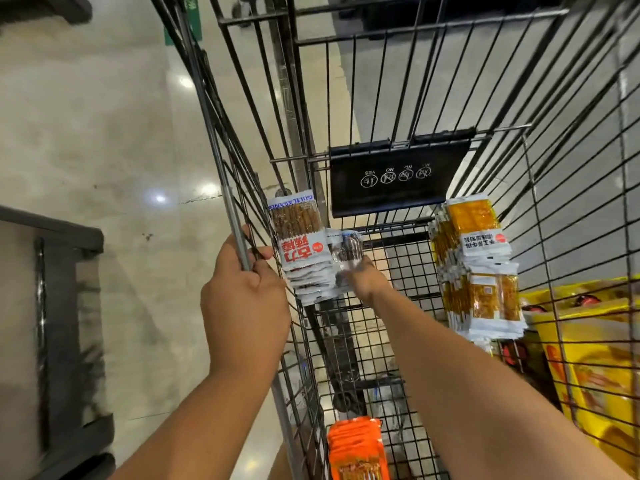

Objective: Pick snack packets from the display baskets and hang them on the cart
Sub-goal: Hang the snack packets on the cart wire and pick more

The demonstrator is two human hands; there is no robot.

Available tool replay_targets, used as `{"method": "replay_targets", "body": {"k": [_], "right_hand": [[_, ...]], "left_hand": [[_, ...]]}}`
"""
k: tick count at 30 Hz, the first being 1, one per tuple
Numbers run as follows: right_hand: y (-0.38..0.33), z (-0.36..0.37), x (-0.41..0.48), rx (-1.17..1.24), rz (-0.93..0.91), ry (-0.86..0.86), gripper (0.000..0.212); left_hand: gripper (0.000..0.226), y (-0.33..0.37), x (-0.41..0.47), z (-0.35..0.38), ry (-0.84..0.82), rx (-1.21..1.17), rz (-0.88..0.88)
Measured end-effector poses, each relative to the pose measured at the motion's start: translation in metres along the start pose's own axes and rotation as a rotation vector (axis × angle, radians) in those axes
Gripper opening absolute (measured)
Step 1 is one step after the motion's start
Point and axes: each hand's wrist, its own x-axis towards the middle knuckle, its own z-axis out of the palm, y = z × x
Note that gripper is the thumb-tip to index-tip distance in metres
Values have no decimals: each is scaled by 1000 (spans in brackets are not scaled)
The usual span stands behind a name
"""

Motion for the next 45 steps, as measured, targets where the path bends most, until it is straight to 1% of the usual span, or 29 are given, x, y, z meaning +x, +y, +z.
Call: {"method": "replay_targets", "body": {"k": [1, 3, 4, 7, 9, 11, 13, 15, 16, 18, 21, 23, 26, 28, 30, 32, 36, 38, 42, 45], "right_hand": [[2, -3, -1, -2, -11, -5, 48], [2, -13, -10, 77, -28, 12, 66], [5, -20, -15, 78, -56, 37, 70], [17, -35, -39, -42, -114, 90, 63], [29, -44, -58, -112, -105, 58, 60], [39, -54, -82, -133, -87, 17, 55], [48, -65, -106, -181, -100, -41, 42], [58, -79, -133, -215, -119, -49, 23], [65, -87, -146, -209, -134, -39, 17], [74, -101, -170, -176, -155, -47, 14], [76, -126, -206, -179, -178, -22, 29], [69, -142, -231, -201, -230, 31, 31], [63, -162, -264, -250, -319, 61, 32], [56, -171, -282, -290, -371, 73, 36], [50, -177, -304, -313, -416, 74, 41], [45, -180, -331, -333, -458, 67, 45], [47, -181, -384, -364, -519, 76, 44], [50, -179, -407, -390, -536, 109, 40], [61, -167, -459, -294, -561, 174, 37], [72, -152, -491, -248, -602, 277, 36]], "left_hand": [[72, 1, 0, 0, 7, 6, -6], [68, 0, 1, 0, 22, 16, -7], [63, 0, 1, 0, 29, 18, -8], [53, -2, 1, 3, 45, 32, -21], [41, -1, 1, 3, 52, 60, -17], [40, 0, 1, 2, 53, 93, 0], [37, -1, 0, 1, 49, 132, 17], [33, 0, -1, 1, 49, 167, -5], [33, 3, -1, 1, 47, 185, -16], [29, 7, -2, 1, 38, 241, -36], [26, 24, -7, -3, 0, 356, -53], [31, 37, -10, -5, -16, 479, -72], [59, 57, -23, -15, -62, 729, -107], [75, 65, -41, -24, -97, 760, -102], [78, 69, -71, -33, -126, 757, -55], [76, 71, -105, -42, -182, 792, 11], [58, 80, -159, -58, -266, 758, 124], [54, 85, -178, -65, -288, 721, 168], [49, 98, -207, -88, -308, 619, 321], [44, 109, -220, -108, -362, 603, 441]]}}
